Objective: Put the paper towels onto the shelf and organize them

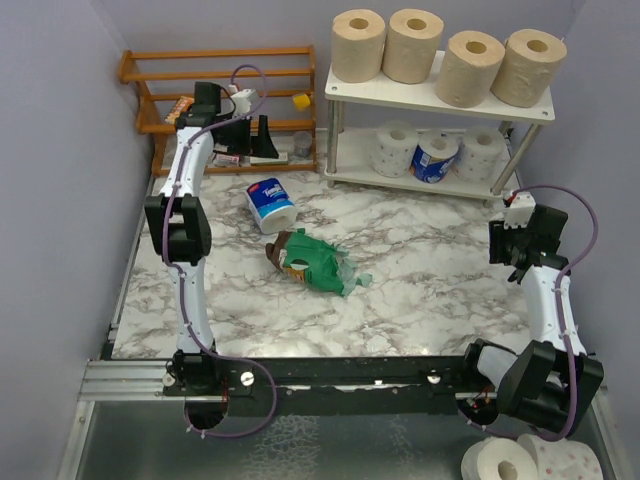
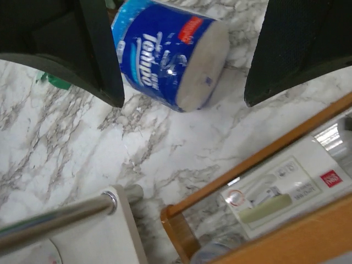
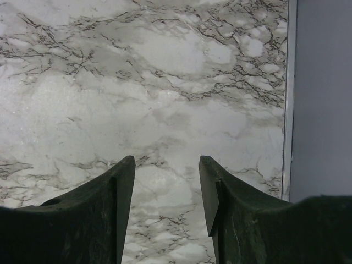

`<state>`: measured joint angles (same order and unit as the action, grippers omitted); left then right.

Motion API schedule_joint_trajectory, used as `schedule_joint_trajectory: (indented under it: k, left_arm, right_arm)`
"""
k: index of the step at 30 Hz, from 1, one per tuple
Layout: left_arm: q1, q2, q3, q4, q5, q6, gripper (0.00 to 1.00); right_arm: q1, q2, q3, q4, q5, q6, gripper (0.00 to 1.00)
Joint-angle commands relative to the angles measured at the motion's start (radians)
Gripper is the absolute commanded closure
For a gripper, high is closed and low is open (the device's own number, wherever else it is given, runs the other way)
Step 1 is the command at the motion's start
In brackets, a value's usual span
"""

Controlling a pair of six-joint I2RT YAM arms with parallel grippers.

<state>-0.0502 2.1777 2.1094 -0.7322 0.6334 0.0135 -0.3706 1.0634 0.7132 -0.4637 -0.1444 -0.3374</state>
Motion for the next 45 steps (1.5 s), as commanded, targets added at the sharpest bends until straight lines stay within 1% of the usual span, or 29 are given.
schedule_joint_trajectory:
  k: [1, 2, 3, 5, 8, 10, 14, 17, 22, 26, 29, 30, 31, 32, 33, 41, 45]
  left_arm:
    - [0.095, 0.249, 0.408, -0.488, 0.275, 0.228, 0.03]
    - [0.095, 0.272, 0.437, -0.5, 0.236, 0.259, 0.01]
    - [0.095, 0.276, 0.434, -0.5, 0.211, 0.294, 0.01]
    - [0.094, 0.265, 0.392, -0.493, 0.172, 0.372, 0.01]
    - [0.091, 0.251, 0.343, -0.487, 0.113, 0.438, 0.03]
    - [0.092, 0.249, 0.323, -0.496, 0.094, 0.46, 0.04]
    - [0.089, 0.24, 0.281, -0.529, 0.1, 0.506, 0.06]
    - [0.088, 0.246, 0.267, -0.554, 0.098, 0.524, 0.16]
    - [0.08, 0.268, 0.287, -0.671, 0.127, 0.606, 0.28]
    - [0.07, 0.25, 0.276, -0.706, 0.143, 0.631, 0.45]
    - [0.055, 0.207, 0.222, -0.707, 0.135, 0.654, 0.52]
    - [0.05, 0.19, 0.208, -0.707, 0.13, 0.661, 0.56]
    - [0.046, 0.175, 0.199, -0.708, 0.122, 0.668, 0.65]
    - [0.041, 0.16, 0.192, -0.708, 0.112, 0.674, 0.87]
    - [0.037, 0.148, 0.191, -0.708, 0.098, 0.674, 1.0]
    - [-0.003, 0.033, 0.132, -0.71, 0.039, 0.711, 1.0]
    - [-0.023, -0.058, 0.204, -0.707, 0.019, 0.702, 1.0]
  right_arm:
    - [-0.008, -0.012, 0.008, 0.003, -0.007, -0.007, 0.49]
    - [-0.008, -0.012, 0.007, 0.002, -0.008, -0.008, 0.49]
    - [-0.008, -0.01, 0.009, 0.002, -0.01, -0.008, 0.49]
    - [-0.008, -0.005, 0.011, 0.0, -0.011, -0.008, 0.49]
    - [-0.008, 0.002, 0.011, -0.001, -0.011, -0.008, 0.49]
    - [-0.008, 0.004, 0.012, 0.0, -0.009, -0.007, 0.49]
    - [-0.008, 0.003, 0.012, 0.0, -0.008, -0.008, 0.49]
    - [-0.008, 0.006, 0.012, 0.0, -0.007, -0.007, 0.49]
    - [-0.008, 0.007, 0.011, 0.0, -0.009, -0.007, 0.49]
    - [-0.008, 0.006, 0.012, 0.0, -0.009, -0.007, 0.49]
    - [-0.008, 0.006, 0.011, 0.0, -0.011, -0.007, 0.49]
    - [-0.008, 0.006, 0.012, -0.001, -0.011, -0.008, 0.49]
    - [-0.008, 0.006, 0.012, 0.0, -0.011, -0.008, 0.49]
    - [-0.008, 0.007, 0.012, -0.001, -0.011, -0.009, 0.49]
    - [-0.009, 0.006, 0.011, 0.0, -0.011, -0.009, 0.49]
    - [-0.008, 0.006, 0.011, 0.0, -0.012, -0.008, 0.49]
    - [-0.008, 0.006, 0.011, -0.001, -0.011, -0.009, 0.49]
